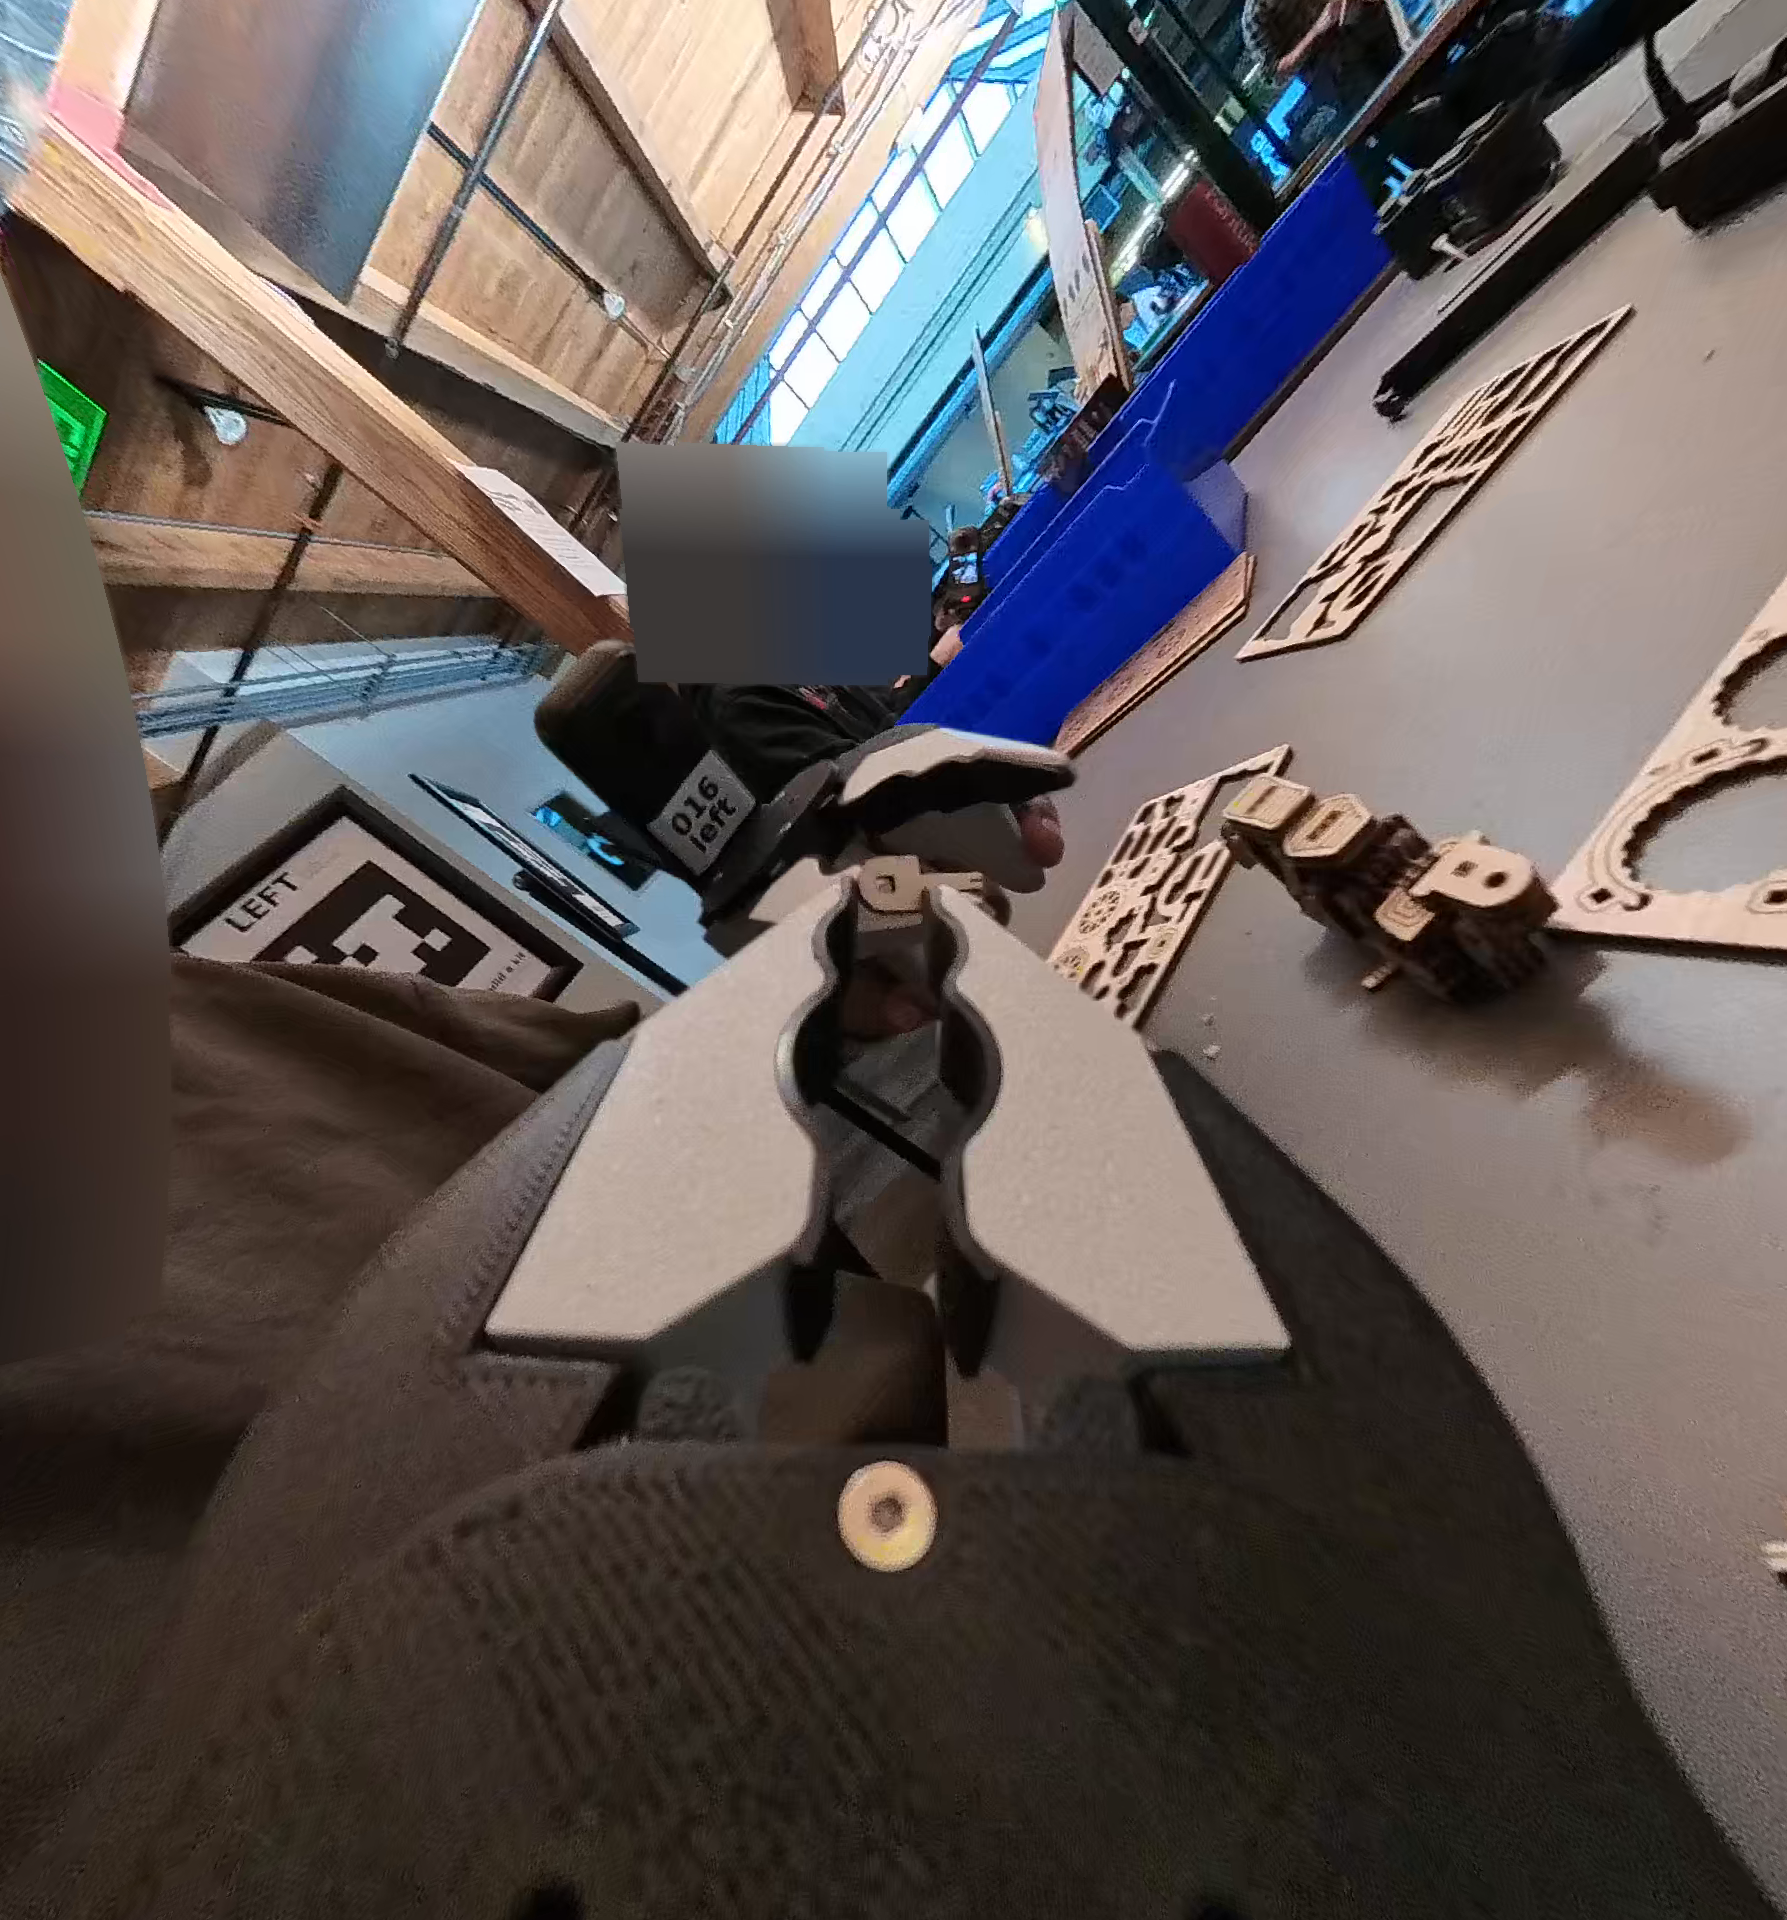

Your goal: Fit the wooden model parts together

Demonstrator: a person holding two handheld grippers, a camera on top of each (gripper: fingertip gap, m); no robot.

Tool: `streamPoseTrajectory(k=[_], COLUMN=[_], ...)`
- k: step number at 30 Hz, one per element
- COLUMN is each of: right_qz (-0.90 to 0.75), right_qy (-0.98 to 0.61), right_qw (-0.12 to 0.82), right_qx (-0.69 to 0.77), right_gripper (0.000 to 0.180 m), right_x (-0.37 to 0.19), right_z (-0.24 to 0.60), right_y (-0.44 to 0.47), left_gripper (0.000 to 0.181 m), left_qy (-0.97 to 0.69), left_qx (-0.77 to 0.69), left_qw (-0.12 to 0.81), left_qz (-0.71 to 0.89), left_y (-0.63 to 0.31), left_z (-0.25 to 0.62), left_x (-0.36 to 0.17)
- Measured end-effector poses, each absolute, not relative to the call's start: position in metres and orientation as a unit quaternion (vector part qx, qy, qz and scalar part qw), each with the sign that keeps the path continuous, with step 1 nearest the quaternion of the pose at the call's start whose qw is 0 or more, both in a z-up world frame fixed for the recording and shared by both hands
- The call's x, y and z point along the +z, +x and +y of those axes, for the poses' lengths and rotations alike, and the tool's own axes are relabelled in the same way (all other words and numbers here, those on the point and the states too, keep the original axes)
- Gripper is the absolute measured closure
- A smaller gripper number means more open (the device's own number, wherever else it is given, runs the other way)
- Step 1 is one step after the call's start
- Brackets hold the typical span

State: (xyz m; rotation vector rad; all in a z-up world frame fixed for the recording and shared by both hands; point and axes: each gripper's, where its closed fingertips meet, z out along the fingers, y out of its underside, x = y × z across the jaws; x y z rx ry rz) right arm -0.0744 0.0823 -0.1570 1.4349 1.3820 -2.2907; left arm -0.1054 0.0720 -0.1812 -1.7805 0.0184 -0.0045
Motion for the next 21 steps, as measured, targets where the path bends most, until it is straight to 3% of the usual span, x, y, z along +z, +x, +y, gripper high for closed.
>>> streamPoseTrajectory(k=[10,21], right_qz=[0.397,0.351], right_qy=[0.46,0.462], right_qw=[0.165,0.252], right_qx=[-0.777,-0.775], right_gripper=[0.17,0.169], right_x=[-0.158,-0.161], right_z=[0.066,0.052], right_y=[-0.072,-0.069], left_gripper=[0.146,0.164], left_qy=[-0.751,-0.73], left_qx=[0.014,0.093], left_qw=[0.656,0.665], left_qz=[0.077,0.129], left_y=[-0.083,-0.069], left_z=[0.055,0.056], left_x=[-0.178,-0.173])
